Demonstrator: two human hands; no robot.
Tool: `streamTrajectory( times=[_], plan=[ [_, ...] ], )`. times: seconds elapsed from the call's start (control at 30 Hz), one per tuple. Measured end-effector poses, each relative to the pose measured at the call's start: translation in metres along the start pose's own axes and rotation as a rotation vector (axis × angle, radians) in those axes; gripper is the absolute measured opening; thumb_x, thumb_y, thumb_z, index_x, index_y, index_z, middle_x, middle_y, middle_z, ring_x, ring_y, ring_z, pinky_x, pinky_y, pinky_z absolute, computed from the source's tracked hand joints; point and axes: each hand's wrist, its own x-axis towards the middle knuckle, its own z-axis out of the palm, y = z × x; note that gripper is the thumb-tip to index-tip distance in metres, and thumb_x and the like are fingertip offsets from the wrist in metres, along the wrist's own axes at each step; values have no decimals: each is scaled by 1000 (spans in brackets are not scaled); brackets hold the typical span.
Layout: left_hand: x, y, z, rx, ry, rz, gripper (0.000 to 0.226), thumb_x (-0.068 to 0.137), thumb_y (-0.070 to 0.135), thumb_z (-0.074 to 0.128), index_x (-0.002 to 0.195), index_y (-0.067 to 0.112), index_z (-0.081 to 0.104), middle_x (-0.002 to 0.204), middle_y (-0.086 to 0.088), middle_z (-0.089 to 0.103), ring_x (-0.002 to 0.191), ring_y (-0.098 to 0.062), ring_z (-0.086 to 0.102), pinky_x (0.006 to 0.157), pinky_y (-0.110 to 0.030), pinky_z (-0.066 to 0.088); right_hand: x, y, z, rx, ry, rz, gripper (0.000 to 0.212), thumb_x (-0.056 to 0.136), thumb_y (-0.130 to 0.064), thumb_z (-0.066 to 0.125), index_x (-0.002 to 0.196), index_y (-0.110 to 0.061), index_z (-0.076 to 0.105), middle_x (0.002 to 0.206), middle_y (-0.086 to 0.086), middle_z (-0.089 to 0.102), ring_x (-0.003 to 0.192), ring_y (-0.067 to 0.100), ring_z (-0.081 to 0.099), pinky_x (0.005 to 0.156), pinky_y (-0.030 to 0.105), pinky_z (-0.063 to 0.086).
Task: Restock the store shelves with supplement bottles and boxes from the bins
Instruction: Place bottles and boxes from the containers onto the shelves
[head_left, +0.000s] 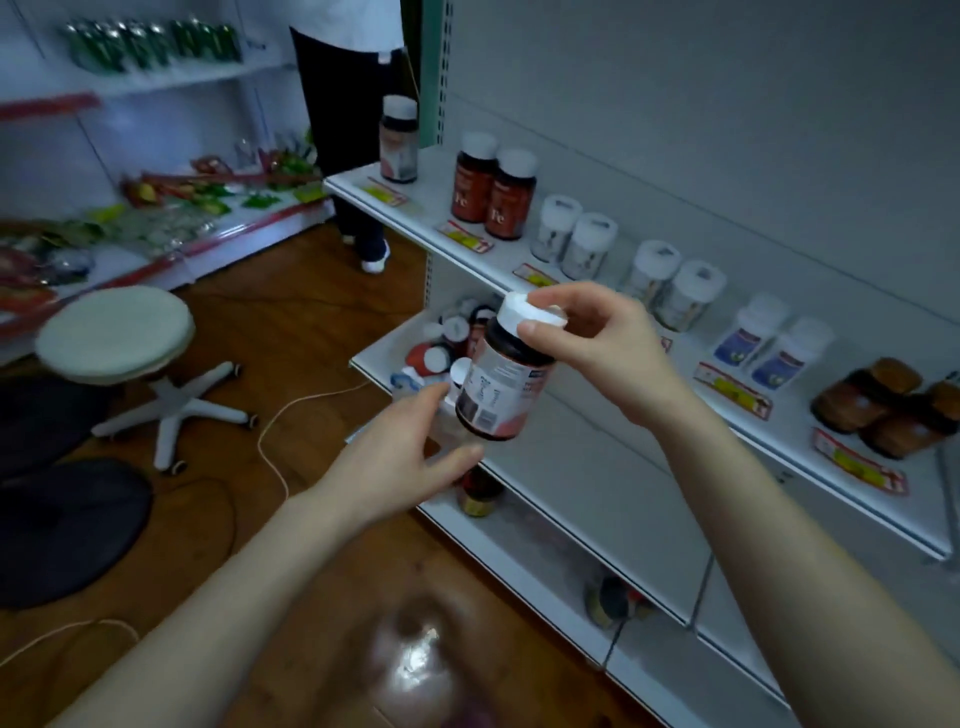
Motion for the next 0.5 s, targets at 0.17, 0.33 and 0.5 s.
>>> streamTrajectory(
  times=[0.17,0.33,0.5],
  plan=[
    [33,-48,-22,327,3,17,76,87,54,48,145,13,24,146,-4,38,130,-18,39,102,-28,36,58,-2,24,-103,30,-70,23,75,-11,73,85,-29,62,94,-7,66,82,0,60,76,18,47],
    [88,-81,-52,416,39,13,73,89,52,48,145,12,24,147,-7,34,134,-20,33,108,-30,28,131,-4,38,-161,45,-116,26,76,-13,72,85,-35,61,98,-9,66,94,8,61,84,25,49],
    [152,-115,-82,493,7,-4,78,91,56,40,149,14,11,153,-7,23,140,-19,22,113,-31,23,209,-17,51,-131,82,-121,21,79,-9,70,95,-20,63,86,-8,61,66,-4,56,59,12,47]
  ],
)
